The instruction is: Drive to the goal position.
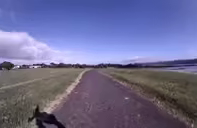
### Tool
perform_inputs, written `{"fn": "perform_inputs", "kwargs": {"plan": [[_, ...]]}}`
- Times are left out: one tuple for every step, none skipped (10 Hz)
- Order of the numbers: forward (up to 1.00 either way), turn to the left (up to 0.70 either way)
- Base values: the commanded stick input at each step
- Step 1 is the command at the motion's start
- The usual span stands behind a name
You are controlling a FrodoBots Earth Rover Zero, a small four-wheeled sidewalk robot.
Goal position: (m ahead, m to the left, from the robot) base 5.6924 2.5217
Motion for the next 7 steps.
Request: {"fn": "perform_inputs", "kwargs": {"plan": [[0.7,0.0],[0.7,0.0],[0.7,0.0],[0.7,0.0],[0.7,0.0],[0.7,0.0],[0.7,0.0]]}}
